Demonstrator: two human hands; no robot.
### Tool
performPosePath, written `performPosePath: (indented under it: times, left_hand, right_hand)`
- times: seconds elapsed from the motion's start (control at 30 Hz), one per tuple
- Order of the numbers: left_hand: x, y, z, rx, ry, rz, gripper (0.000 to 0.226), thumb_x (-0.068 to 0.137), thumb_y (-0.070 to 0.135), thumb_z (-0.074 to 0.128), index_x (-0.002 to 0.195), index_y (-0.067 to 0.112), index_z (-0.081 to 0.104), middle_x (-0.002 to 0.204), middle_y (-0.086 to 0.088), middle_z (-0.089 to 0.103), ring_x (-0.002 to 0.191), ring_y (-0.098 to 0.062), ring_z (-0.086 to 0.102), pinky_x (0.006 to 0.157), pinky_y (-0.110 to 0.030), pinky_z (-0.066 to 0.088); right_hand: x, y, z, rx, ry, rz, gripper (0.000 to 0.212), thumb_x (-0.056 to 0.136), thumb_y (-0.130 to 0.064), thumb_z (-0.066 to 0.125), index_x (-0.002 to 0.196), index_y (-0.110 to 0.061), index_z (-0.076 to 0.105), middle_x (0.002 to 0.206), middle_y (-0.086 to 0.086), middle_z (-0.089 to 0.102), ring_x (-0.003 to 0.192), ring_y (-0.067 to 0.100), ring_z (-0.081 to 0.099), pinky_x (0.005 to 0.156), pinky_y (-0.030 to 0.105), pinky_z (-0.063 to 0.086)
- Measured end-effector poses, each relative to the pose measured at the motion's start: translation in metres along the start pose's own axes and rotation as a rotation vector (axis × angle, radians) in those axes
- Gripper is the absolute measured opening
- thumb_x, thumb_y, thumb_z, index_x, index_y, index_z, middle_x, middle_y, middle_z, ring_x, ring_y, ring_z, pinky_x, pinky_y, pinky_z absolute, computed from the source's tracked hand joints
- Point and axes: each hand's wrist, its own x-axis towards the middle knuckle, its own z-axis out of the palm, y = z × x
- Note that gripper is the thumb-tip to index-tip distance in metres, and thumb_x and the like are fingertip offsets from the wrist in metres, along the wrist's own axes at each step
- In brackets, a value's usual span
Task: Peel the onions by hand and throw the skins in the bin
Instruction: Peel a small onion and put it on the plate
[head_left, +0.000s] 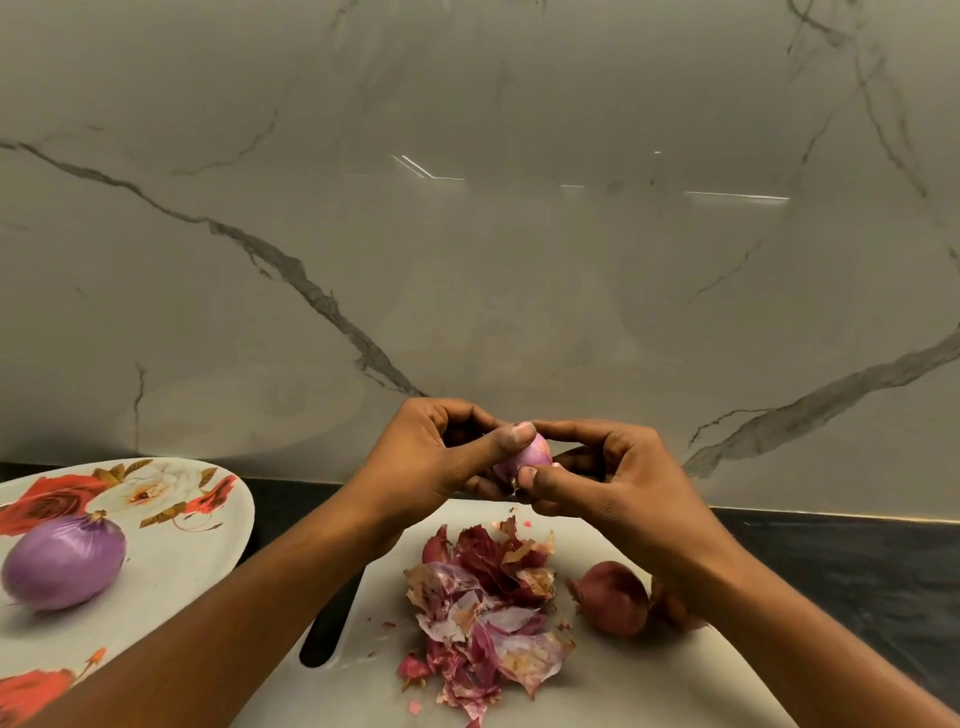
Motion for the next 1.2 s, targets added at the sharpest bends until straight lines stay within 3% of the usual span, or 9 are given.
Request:
performPosePath:
  times: [0.33,0.53,0.7,0.8,0.9,1.07,1.2]
  left_hand:
    - [0.0,0.004,-0.001,-0.176,-0.003,-0.045,0.032,0.09,0.031,0.073,0.101,0.001,0.074,0.097,-0.018,0.079,0.085,-0.034,0.078,0.074,-0.032,0.065]
    - [-0.001,0.002,-0.001,-0.175,0.016,-0.025,0.031,0.084,0.031,0.076,0.098,0.003,0.075,0.095,-0.016,0.079,0.083,-0.031,0.078,0.073,-0.032,0.066]
    - [0.0,0.003,-0.001,-0.235,0.02,-0.057,0.04,0.086,0.034,0.073,0.106,-0.001,0.074,0.099,-0.02,0.078,0.087,-0.035,0.078,0.075,-0.032,0.065]
    - [0.001,0.004,-0.001,-0.293,0.01,-0.088,0.048,0.085,0.037,0.071,0.112,-0.003,0.073,0.103,-0.023,0.078,0.092,-0.037,0.078,0.076,-0.032,0.066]
    - [0.001,0.005,-0.001,-0.345,0.017,-0.118,0.048,0.084,0.039,0.071,0.112,0.0,0.074,0.104,-0.022,0.078,0.09,-0.033,0.078,0.079,-0.032,0.066]
    - [0.002,0.002,-0.001,-0.364,0.037,-0.151,0.045,0.085,0.036,0.073,0.111,-0.001,0.074,0.101,-0.021,0.078,0.089,-0.033,0.078,0.077,-0.031,0.066]
    - [0.001,-0.002,0.001,-0.292,0.026,-0.109,0.037,0.09,0.029,0.074,0.111,0.0,0.071,0.105,-0.018,0.078,0.093,-0.032,0.078,0.08,-0.03,0.064]
  right_hand:
    - [0.001,-0.001,-0.003,0.076,0.025,-0.028,0.049,0.089,0.006,0.074,0.132,-0.016,0.071,0.093,0.007,0.082,0.091,0.024,0.08,0.09,0.039,0.065]
    - [0.001,-0.002,-0.002,0.132,-0.003,-0.041,0.055,0.075,-0.021,0.086,0.128,-0.021,0.07,0.094,0.006,0.082,0.09,0.023,0.08,0.083,0.032,0.065]
    - [0.003,0.002,-0.002,0.104,0.032,-0.059,0.05,0.086,0.005,0.078,0.126,-0.023,0.071,0.096,0.005,0.082,0.09,0.024,0.08,0.084,0.035,0.065]
    - [0.002,0.0,-0.002,0.113,0.051,-0.072,0.044,0.089,0.007,0.075,0.119,-0.025,0.073,0.097,0.005,0.082,0.09,0.022,0.081,0.081,0.032,0.065]
    - [0.002,-0.002,-0.004,0.14,0.063,-0.057,0.033,0.09,0.003,0.073,0.113,-0.021,0.075,0.092,0.006,0.082,0.085,0.022,0.081,0.074,0.026,0.064]
    - [0.003,-0.004,-0.01,0.188,0.082,-0.008,0.02,0.096,-0.004,0.07,0.114,-0.01,0.076,0.091,0.013,0.081,0.083,0.028,0.081,0.072,0.03,0.066]
    - [0.004,-0.003,-0.005,0.152,0.013,0.021,0.041,0.084,-0.033,0.078,0.121,-0.017,0.072,0.09,0.011,0.081,0.083,0.028,0.081,0.074,0.034,0.067]
